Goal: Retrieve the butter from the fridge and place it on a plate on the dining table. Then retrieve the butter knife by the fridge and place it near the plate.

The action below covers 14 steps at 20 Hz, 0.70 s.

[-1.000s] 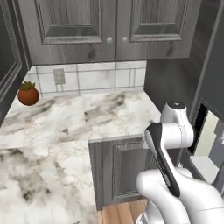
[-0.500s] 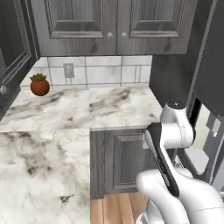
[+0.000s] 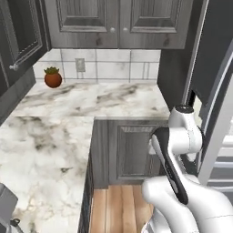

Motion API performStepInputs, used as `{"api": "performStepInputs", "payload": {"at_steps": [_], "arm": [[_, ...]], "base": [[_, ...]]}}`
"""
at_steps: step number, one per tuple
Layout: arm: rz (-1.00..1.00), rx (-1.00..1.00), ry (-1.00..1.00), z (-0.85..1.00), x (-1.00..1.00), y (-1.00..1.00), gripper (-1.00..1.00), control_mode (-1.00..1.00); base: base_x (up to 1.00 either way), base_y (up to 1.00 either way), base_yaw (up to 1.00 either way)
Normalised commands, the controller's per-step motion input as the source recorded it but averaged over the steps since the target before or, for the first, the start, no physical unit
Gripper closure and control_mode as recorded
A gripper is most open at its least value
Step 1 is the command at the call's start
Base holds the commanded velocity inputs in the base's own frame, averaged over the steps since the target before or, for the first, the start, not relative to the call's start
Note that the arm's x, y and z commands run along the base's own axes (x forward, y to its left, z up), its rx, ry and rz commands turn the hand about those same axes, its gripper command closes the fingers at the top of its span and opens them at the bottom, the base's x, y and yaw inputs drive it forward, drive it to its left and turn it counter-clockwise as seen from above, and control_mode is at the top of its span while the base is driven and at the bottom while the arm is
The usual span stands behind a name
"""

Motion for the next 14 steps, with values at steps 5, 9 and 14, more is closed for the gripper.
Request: {"api": "performStepInputs", "payload": {"at_steps": [5, 9, 14], "arm": [[0.0, 0.0, 0.0, 0.0, 0.0, 0.0, 1.0, 1.0], [0.0, 0.0, 0.0, 0.0, 0.0, 0.0, 1.0, 1.0], [0.0, 0.0, 0.0, 0.0, 0.0, 0.0, 1.0, 1.0]], "base": [[-0.53, -0.15, 0.34], [-0.76, -0.01, 0.37], [-0.52, -0.36, 0.47]]}}
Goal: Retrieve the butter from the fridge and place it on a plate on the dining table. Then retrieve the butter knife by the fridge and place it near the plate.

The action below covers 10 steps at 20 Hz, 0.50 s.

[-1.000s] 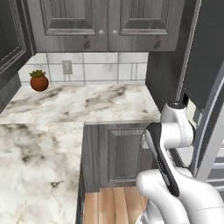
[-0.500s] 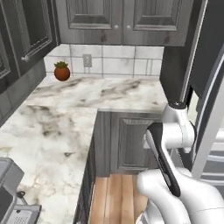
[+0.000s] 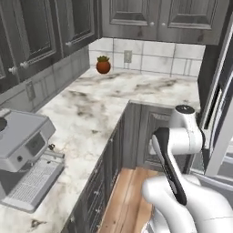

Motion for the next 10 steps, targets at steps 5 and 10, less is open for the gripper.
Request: {"api": "performStepInputs", "payload": {"at_steps": [5, 10], "arm": [[0.0, 0.0, 0.0, 0.0, 0.0, 0.0, 1.0, 1.0], [0.0, 0.0, 0.0, 0.0, 0.0, 0.0, 1.0, 1.0]], "base": [[-0.5, -0.15, 0.52], [-0.7, 0.0, 0.38]]}}
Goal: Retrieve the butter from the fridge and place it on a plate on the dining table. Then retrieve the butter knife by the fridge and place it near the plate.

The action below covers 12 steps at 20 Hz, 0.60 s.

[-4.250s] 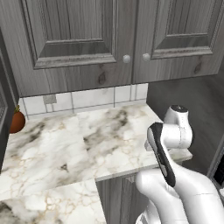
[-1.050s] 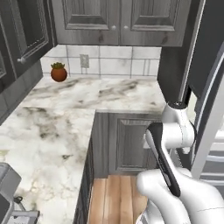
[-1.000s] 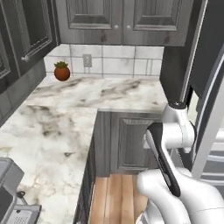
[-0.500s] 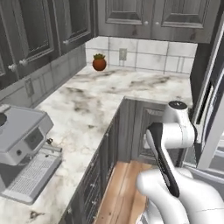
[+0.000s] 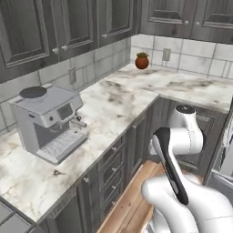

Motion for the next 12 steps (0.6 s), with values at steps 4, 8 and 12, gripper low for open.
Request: {"api": "performStepInputs", "payload": {"at_steps": [4, 8, 12], "arm": [[0.0, 0.0, 0.0, 0.0, 0.0, 0.0, 1.0, 1.0], [0.0, 0.0, 0.0, 0.0, 0.0, 0.0, 1.0, 1.0], [0.0, 0.0, 0.0, 0.0, 0.0, 0.0, 1.0, 1.0]], "base": [[-0.59, -0.13, 0.49], [-0.37, 0.0, 0.52], [-0.4, 0.0, 0.54]]}}
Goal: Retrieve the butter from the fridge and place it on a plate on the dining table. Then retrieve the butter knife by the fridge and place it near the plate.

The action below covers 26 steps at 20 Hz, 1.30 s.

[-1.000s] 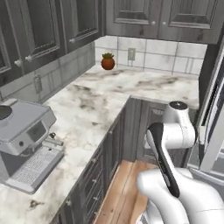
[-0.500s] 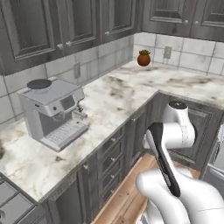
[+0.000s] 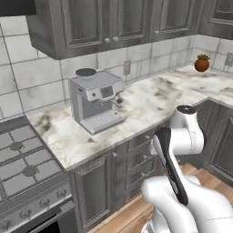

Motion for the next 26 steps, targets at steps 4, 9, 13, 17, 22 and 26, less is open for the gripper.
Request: {"api": "performStepInputs", "payload": {"at_steps": [4, 9, 13, 17, 22, 26], "arm": [[0.0, 0.0, 0.0, 0.0, 0.0, 0.0, 1.0, 1.0], [0.0, 0.0, 0.0, 0.0, 0.0, 0.0, 1.0, 1.0], [0.0, 0.0, 0.0, 0.0, 0.0, 0.0, 1.0, 1.0], [0.0, 0.0, 0.0, 0.0, 0.0, 0.0, 1.0, 1.0], [0.0, 0.0, 0.0, 0.0, 0.0, 0.0, 1.0, 1.0], [0.0, 0.0, 0.0, 0.0, 0.0, 0.0, 1.0, 1.0]], "base": [[-0.62, 0.0, 0.55], [-0.46, 0.0, 0.63], [-0.04, 0.01, 0.66], [-0.24, 0.23, 0.57], [-0.19, 0.18, 0.56], [-0.17, 0.29, 0.56]]}}
